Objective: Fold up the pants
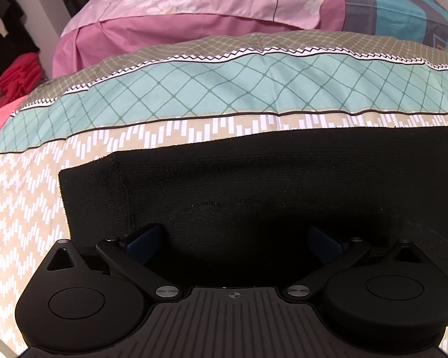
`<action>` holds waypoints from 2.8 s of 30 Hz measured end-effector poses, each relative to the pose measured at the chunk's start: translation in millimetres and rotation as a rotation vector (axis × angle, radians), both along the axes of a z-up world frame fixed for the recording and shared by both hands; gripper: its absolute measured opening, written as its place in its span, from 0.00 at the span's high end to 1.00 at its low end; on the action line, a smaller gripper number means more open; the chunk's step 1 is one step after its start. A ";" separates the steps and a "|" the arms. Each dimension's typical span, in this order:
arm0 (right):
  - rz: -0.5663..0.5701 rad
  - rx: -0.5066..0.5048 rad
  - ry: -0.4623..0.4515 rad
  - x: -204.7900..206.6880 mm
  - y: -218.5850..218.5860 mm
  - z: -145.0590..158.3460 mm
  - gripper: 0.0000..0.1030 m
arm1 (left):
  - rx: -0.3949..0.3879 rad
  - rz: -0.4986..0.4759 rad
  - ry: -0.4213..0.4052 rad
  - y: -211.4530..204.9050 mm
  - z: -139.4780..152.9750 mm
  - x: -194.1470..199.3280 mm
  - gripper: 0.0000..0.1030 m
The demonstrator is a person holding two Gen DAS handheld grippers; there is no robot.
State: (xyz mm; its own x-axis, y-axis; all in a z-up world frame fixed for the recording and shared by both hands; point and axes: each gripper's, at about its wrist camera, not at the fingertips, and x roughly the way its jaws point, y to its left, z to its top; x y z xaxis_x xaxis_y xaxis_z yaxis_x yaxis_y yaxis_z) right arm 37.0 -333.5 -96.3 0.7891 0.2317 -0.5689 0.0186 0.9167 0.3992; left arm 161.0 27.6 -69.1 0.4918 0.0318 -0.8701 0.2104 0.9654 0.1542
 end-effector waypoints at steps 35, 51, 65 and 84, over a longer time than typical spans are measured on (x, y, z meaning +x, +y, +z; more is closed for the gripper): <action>-0.641 -0.401 0.037 -24.3 -150.1 0.8 0.75 | 0.038 0.060 -0.037 -8.1 -0.5 -9.4 0.00; -0.578 -0.369 -0.052 -32.9 -127.4 28.5 0.38 | 0.042 0.067 -0.034 -8.7 -0.6 -9.0 0.00; -0.734 -0.172 -0.052 -68.0 -159.5 36.0 0.36 | 0.020 0.077 0.000 -6.5 8.6 -5.5 0.00; -0.574 0.273 0.045 -111.5 -143.7 5.6 0.19 | -0.076 0.048 0.030 -50.7 14.1 -4.1 0.00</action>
